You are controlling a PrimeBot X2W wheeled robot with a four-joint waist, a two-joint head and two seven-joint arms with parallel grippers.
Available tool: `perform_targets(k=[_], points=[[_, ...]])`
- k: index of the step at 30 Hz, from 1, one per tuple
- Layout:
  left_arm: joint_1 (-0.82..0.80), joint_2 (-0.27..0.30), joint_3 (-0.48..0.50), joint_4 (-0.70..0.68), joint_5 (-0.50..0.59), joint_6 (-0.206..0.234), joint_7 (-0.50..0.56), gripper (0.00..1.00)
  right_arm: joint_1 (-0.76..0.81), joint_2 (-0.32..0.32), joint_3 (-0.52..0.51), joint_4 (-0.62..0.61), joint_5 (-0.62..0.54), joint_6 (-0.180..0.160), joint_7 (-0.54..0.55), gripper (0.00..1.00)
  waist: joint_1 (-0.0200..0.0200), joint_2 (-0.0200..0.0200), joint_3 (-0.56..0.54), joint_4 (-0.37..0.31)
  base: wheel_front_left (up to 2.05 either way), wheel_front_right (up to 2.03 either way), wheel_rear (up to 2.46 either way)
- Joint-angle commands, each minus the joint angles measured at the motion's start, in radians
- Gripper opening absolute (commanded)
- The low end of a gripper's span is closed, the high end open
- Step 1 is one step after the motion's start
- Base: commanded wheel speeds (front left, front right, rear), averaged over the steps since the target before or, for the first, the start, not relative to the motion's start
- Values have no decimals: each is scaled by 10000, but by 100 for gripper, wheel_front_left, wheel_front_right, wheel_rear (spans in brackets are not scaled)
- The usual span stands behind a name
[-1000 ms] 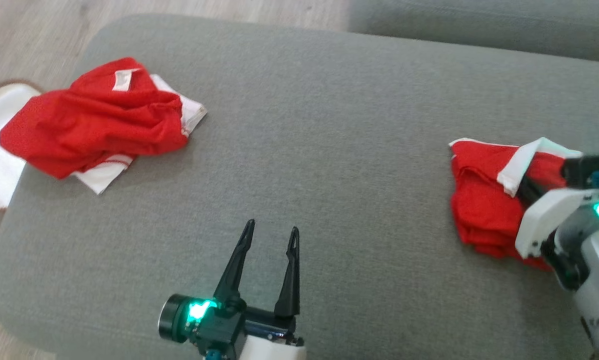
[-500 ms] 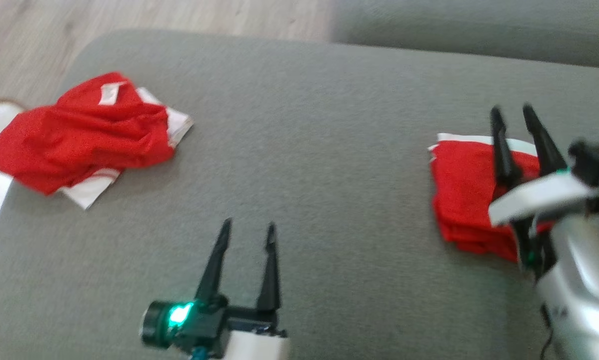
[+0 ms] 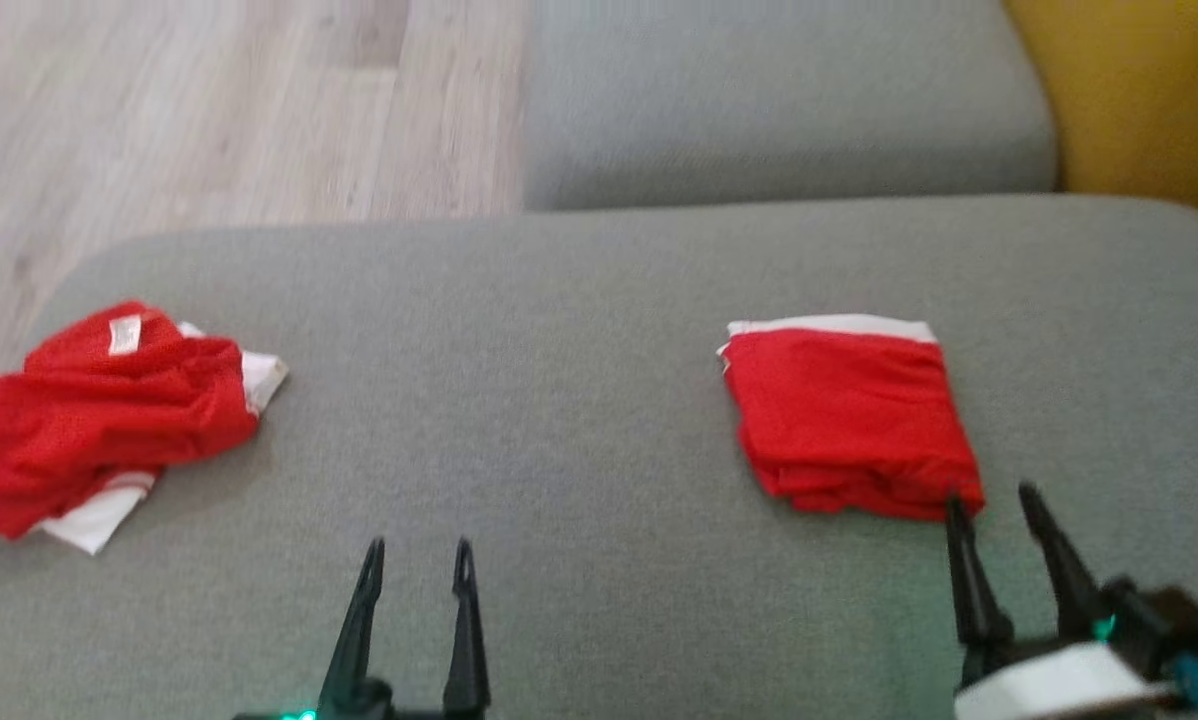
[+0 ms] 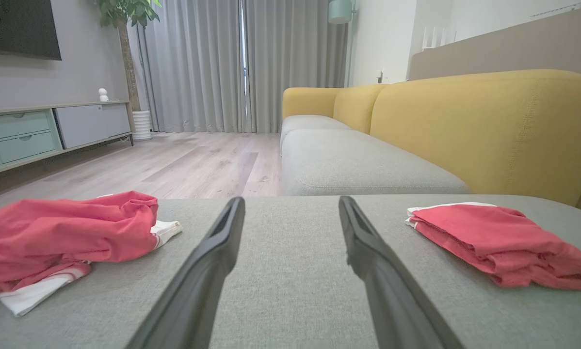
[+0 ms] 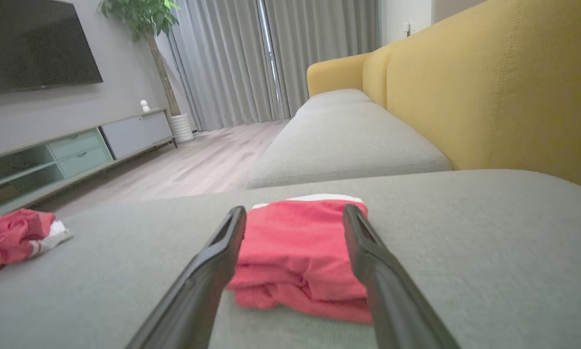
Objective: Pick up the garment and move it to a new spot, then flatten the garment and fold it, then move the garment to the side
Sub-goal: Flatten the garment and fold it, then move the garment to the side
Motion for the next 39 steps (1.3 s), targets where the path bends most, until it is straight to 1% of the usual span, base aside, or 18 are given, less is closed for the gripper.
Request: perform_targets(k=[1, 5, 10, 14, 24, 39], points=[[-106, -10, 383, -304, 81, -40, -51, 100, -167, -3, 164, -356, -158, 67, -107, 100, 2, -1, -310, -142, 0, 0, 0], [270, 23, 696, -246, 158, -170, -51, 100, 282, 219, 28, -327, -469, 67, -107, 100, 2, -1, -598, -167, 0, 0, 0], [521, 41, 909, -13, 188, -477, -51, 100, 372, 367, 26, -158, -629, 67, -108, 100, 2, -1, -830, -175, 0, 0, 0], [541, 18, 1046, 114, 180, -617, -51, 100, 373, 447, -41, -24, -669, 67, -108, 100, 2, -1, -948, -201, 0, 0, 0], [596, -45, 1132, 135, 205, -686, -51, 100, 400, 452, 124, 113, -733, 67, -108, 100, 2, -1, -1019, -271, 0, 0, 0], [612, -71, 1165, 135, 231, -671, -51, 100, 449, 438, 336, 167, -737, 67, -108, 100, 2, -1, -944, -295, 0, 0, 0]])
